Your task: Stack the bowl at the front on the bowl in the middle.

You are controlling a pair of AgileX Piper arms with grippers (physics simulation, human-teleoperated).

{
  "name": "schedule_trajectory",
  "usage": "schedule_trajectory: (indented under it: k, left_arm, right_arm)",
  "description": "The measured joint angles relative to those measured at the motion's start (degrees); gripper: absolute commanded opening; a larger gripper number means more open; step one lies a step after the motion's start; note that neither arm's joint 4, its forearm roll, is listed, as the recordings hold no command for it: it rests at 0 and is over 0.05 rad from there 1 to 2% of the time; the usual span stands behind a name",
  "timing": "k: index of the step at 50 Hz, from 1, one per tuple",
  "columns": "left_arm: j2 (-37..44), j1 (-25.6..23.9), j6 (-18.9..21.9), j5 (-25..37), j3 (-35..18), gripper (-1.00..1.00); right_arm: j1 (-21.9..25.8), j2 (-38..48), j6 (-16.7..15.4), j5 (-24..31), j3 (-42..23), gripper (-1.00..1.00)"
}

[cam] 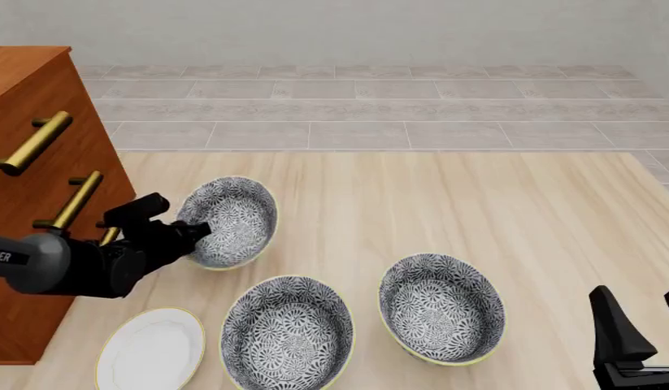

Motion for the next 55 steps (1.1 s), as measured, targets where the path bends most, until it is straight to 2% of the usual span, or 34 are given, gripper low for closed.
schedule_trajectory:
  k: [21, 40, 55]
  left_arm:
    - [-3.55, 0.51, -0.95, 2.27, -0.16, -1.0]
    - [-12.22, -3.1, -3.27, 8.48, -1.5, -1.0]
    - [-20.14, -7.27, -4.46, 13.21, -0.37, -1.0]
  right_arm:
    - [0.0, 0.0, 0.0, 0.0, 0.0, 1.0]
    - [0.0, 0.0, 0.0, 0.0, 0.0, 1.0]
    - [0.0, 0.0, 0.0, 0.0, 0.0, 1.0]
